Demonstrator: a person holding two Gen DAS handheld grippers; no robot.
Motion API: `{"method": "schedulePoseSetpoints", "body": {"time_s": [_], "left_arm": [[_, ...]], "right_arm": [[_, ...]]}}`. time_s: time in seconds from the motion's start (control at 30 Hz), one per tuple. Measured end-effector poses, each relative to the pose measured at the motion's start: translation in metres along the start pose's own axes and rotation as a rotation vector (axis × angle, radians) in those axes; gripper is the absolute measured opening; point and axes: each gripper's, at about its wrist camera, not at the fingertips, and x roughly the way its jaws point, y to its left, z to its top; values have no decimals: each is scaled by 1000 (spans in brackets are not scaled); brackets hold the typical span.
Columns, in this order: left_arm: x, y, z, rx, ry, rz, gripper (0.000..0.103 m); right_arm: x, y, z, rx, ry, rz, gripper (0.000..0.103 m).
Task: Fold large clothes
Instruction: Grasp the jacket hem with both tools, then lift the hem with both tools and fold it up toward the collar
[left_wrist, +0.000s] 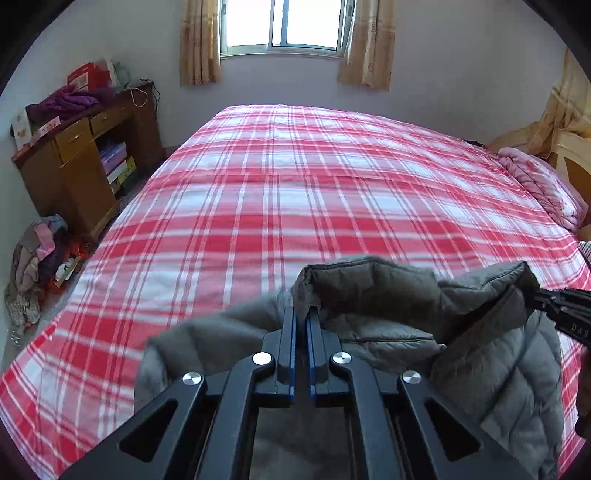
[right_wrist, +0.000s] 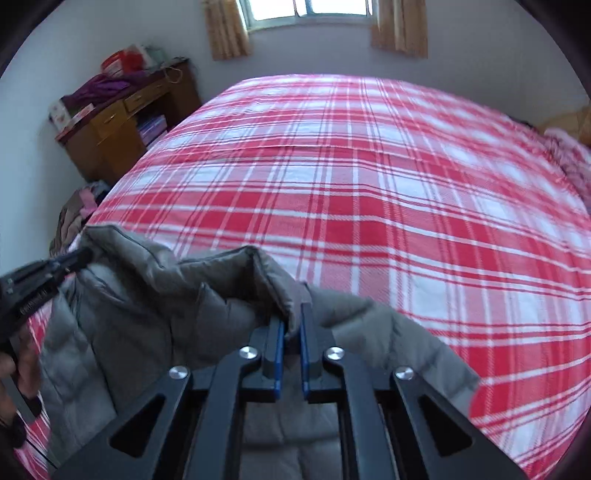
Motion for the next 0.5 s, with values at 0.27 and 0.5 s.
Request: {"method": "schedulePoseSetpoints", "body": {"time_s": [0.27, 0.5], "left_arm": [[34, -3, -46, -3, 86, 43, 2], [23, -10, -55, 49, 85, 81, 2]], "right_arm": [[17, -6, -51, 10, 16, -28, 7], [26, -12, -63, -11, 25, -85, 7]]}}
